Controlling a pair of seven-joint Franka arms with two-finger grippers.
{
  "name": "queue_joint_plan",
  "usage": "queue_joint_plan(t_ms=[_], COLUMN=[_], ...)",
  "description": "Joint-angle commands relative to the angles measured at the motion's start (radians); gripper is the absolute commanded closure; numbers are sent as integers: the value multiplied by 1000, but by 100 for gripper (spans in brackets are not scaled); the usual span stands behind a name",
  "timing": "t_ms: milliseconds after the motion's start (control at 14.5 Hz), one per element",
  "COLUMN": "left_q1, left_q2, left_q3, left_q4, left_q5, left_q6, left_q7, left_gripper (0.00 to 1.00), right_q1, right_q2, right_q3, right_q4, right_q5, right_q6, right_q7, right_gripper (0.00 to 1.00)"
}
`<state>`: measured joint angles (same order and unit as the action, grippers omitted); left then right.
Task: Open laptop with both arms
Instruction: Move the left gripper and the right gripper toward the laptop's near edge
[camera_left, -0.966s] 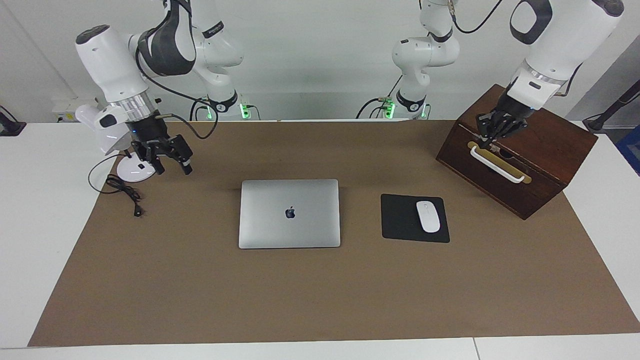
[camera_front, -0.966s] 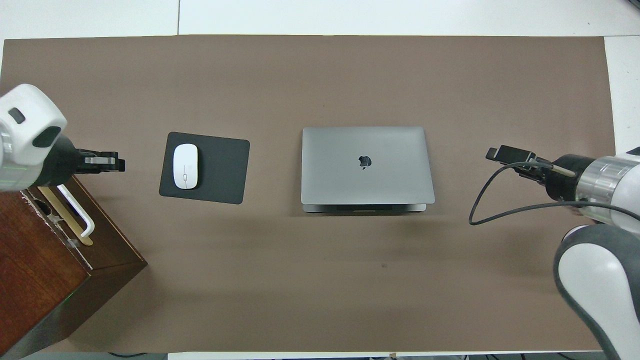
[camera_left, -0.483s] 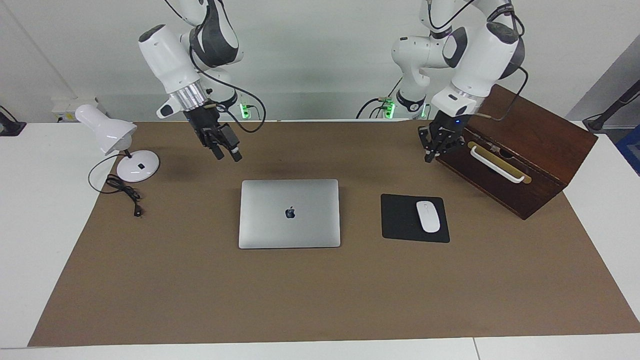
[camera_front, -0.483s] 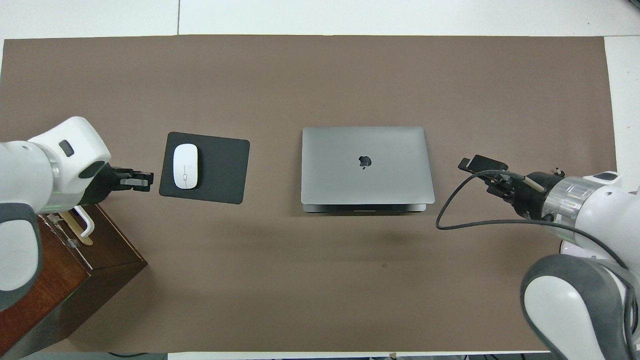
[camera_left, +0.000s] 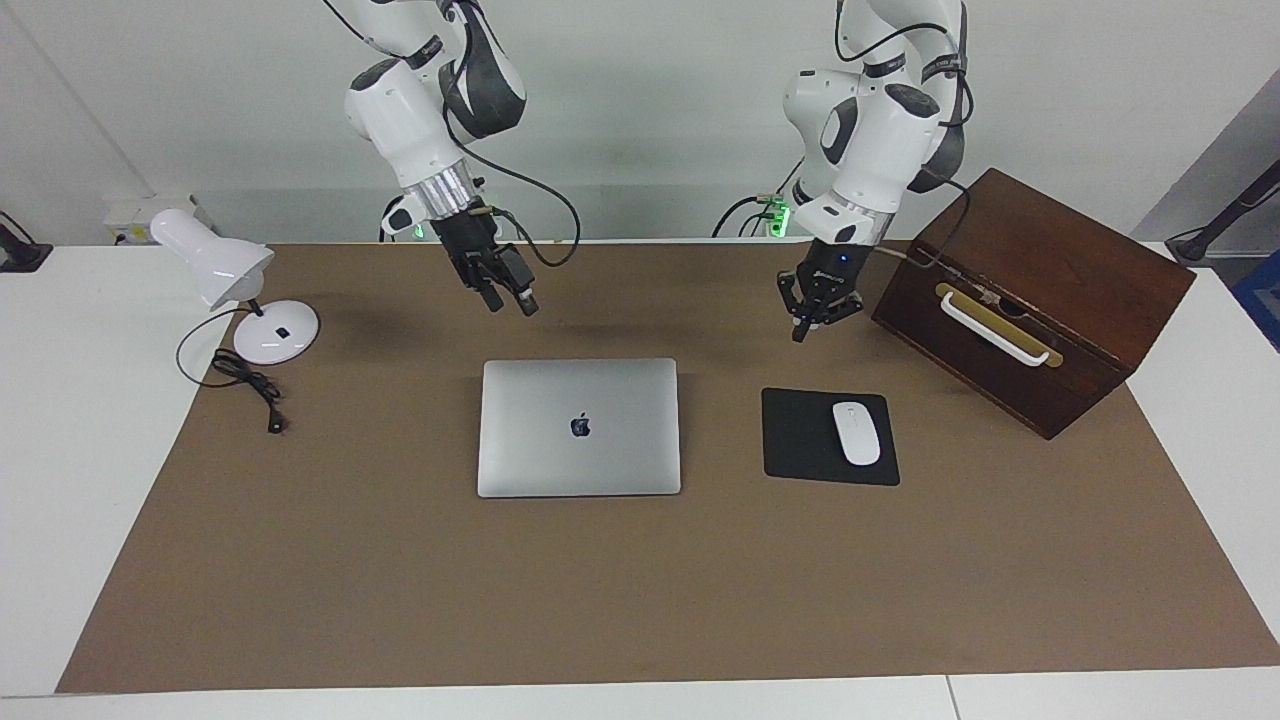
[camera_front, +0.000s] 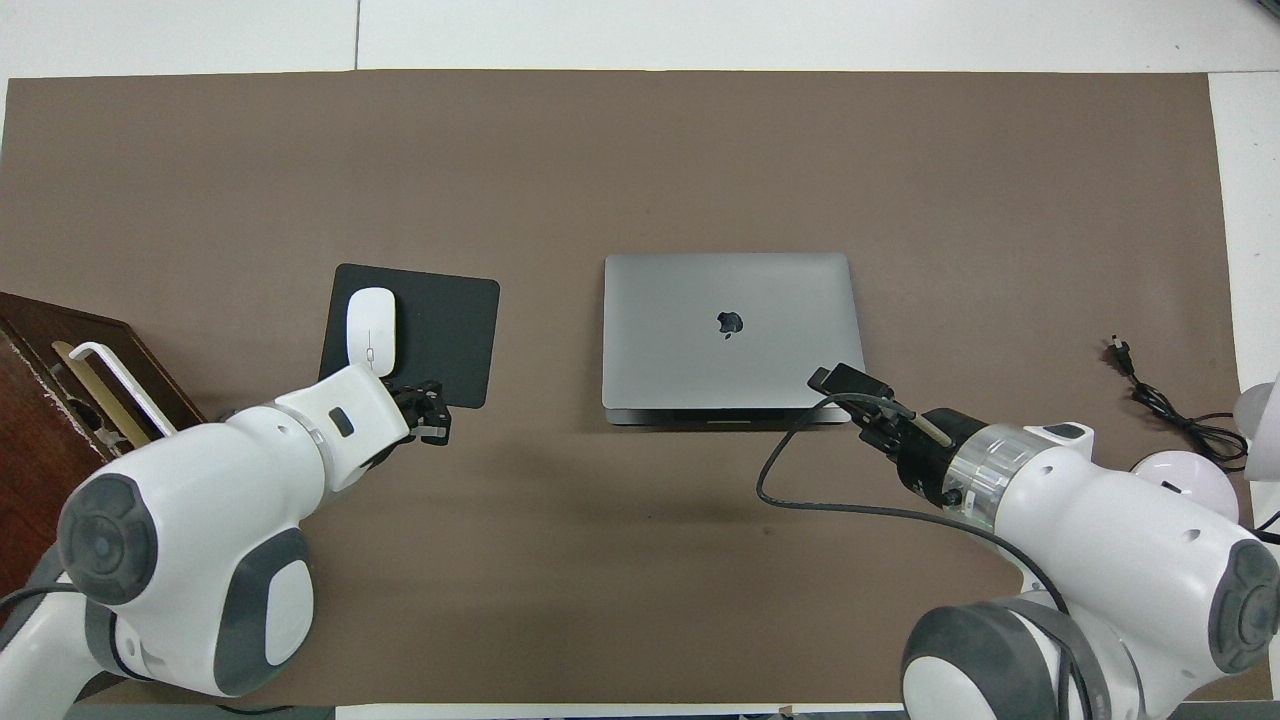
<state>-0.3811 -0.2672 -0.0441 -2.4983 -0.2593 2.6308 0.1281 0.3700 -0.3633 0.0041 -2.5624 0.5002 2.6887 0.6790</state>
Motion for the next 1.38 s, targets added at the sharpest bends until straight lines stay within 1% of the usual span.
queue_joint_plan(t_ms=[0,138,207,414,552,828,966,1241,1310], left_q1=[-82,-126,-139,-176,-212,-252,-272,-308,-311], left_q2=[3,37,52,89,137,187,207,240,267], left_q3=[16,16,16,16,16,16,16,16,16], left_q4=[-83,-96,-97,-119,-129,-145,-146,-152,-154], left_q5=[-28,-28,-28,-28,-28,-28,-28,-28,-28], left_q6=[171,259,293,389,486,592,639,713,744], left_q7=[24,16,15,16,13,11,11,15,18], left_gripper=[100,100,100,100,100,100,100,100,100], right_q1=[42,59,78,92,125,161,168,168,168], right_q2=[15,23,35,76,124,204,219,224,225], right_q3=[2,5,5,7,8,8,8,8,8], right_q4=[-33,-44,-53,-58,-58,-56,-55,-53,-52], right_q5=[27,27,27,27,31,31,31,31,31], right_q6=[78,106,130,187,244,331,338,338,336], right_q7=[11,31,33,53,71,83,83,83,83], right_gripper=[0,0,0,0,0,0,0,0,0])
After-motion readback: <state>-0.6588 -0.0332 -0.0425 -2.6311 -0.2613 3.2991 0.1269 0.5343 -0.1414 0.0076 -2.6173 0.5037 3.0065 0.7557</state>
